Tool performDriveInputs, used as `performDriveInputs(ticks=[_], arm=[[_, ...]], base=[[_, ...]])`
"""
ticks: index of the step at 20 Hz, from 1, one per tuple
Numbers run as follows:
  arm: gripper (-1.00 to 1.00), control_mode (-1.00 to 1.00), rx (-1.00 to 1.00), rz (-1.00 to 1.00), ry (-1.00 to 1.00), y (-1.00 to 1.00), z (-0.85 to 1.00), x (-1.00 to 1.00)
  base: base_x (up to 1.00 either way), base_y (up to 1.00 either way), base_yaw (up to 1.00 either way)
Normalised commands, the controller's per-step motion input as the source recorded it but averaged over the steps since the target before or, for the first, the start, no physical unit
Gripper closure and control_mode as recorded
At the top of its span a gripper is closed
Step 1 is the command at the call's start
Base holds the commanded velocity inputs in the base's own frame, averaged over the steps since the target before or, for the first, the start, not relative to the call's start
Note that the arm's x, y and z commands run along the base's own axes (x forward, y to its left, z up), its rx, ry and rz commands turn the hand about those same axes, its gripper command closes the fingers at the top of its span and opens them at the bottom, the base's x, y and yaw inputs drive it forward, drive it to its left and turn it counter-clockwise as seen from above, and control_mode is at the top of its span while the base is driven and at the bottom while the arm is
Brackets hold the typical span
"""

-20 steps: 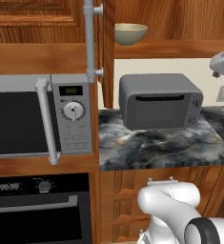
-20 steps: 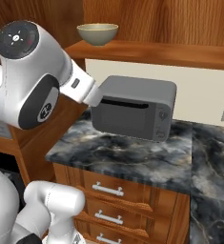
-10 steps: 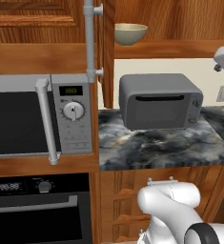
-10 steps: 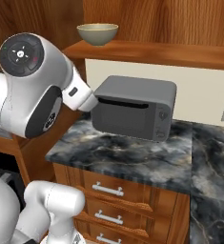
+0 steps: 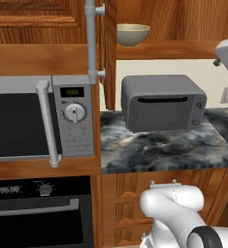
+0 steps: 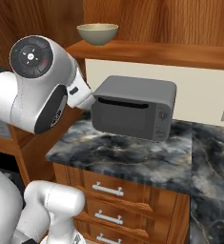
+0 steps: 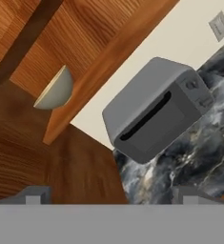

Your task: Move the bowls from the cabinet to the plates on the dining table.

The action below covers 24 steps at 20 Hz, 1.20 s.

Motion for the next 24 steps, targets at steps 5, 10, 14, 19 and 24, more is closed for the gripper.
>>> performDriveInputs(ticks=[5, 10, 14, 19, 24], arm=[[-1.00, -1.00, 0.15, 0.01, 0.01, 0.00, 0.07, 0.25], [-1.00, -1.00, 0.11, 0.00, 0.00, 0.02, 0.05, 0.25], [-1.00, -1.00, 0.08, 0.00, -0.01, 0.08, 0.06, 0.29], [-1.00, -1.00, 0.04, 0.01, 0.00, 0.05, 0.10, 0.28], [-1.00, -1.00, 0.03, 0.01, 0.00, 0.02, 0.06, 0.27]], base=[[0.00, 0.00, 0.00], [0.00, 0.00, 0.00], [0.00, 0.00, 0.00], [0.00, 0.00, 0.00], [0.00, 0.00, 0.00]])
